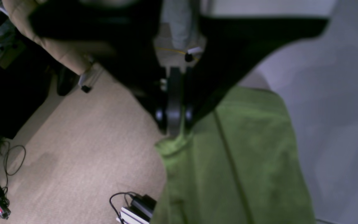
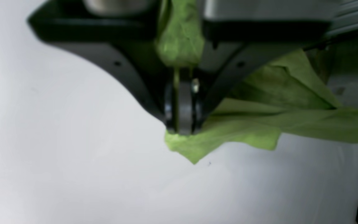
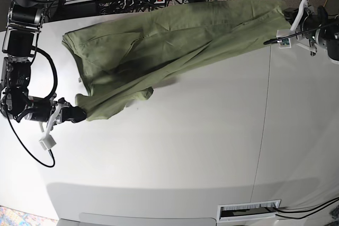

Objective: Fold the T-shirt properly
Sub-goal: 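Carry the hem over the shirt body toward the collar with both grippers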

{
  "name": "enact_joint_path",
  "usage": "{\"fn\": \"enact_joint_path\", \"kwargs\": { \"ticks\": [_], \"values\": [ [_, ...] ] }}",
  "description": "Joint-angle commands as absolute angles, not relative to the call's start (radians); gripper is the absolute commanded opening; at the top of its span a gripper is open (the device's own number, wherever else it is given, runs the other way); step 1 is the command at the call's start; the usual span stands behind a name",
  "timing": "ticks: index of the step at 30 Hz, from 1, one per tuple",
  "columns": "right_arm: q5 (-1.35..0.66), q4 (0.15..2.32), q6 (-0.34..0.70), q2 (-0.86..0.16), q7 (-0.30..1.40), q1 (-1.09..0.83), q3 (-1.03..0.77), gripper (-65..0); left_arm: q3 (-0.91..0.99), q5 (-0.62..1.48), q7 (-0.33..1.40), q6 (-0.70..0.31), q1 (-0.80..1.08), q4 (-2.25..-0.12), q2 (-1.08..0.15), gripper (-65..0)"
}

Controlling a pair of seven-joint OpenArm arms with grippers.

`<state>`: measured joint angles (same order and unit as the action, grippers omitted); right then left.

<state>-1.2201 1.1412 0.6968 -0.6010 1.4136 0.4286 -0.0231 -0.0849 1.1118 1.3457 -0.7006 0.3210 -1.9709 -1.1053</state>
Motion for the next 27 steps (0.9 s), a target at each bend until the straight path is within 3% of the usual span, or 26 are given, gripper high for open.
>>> {"fn": "enact_joint_path", "kwargs": {
  "ticks": [1, 7, 9, 11, 12, 18, 23, 27],
  "values": [
    [-1.241, 1.159, 0.698, -0.626, 1.396, 0.449, -0.03, -65.0, -0.075, 1.119, 1.353, -0.698, 0.316, -1.979, -1.131, -65.0],
    [-1.242, 1.159, 0.698, -0.627, 1.396, 0.446, -0.03, -65.0, -0.075, 1.097, 1.335, -0.698, 0.316, -1.979, -1.13, -65.0],
    [-1.242, 1.159, 0.698, -0.626, 1.396, 0.45, -0.03, -64.2, -0.075, 1.032, 1.287, -0.698, 0.315, -1.979, -1.13, -52.4],
    [-1.25, 1.159, 0.698, -0.626, 1.396, 0.453, -0.03, -55.5, -0.075, 0.946, 1.229, -0.698, 0.316, -1.979, -1.13, -41.9],
    [-1.267, 1.159, 0.698, -0.626, 1.396, 0.455, -0.03, -52.0, -0.075, 0.898, 1.2, -0.698, 0.316, -1.979, -1.13, -39.9],
    [-1.306, 1.159, 0.698, -0.626, 1.396, 0.455, -0.03, -49.8, -0.075, 0.669, 1.113, -0.617, 0.315, -1.979, -1.131, -39.5],
    [-1.4, 1.159, 0.698, -0.626, 1.396, 0.455, -0.03, -49.8, -0.075, 0.66, 1.007, -0.6, 0.312, -1.996, -1.119, -39.7],
    [-1.457, 1.159, 0.698, -0.622, 1.396, 0.454, -0.03, -49.8, -0.075, 0.728, 1.013, -0.602, 0.304, -2.057, -1.093, -49.8]
  ]
}}
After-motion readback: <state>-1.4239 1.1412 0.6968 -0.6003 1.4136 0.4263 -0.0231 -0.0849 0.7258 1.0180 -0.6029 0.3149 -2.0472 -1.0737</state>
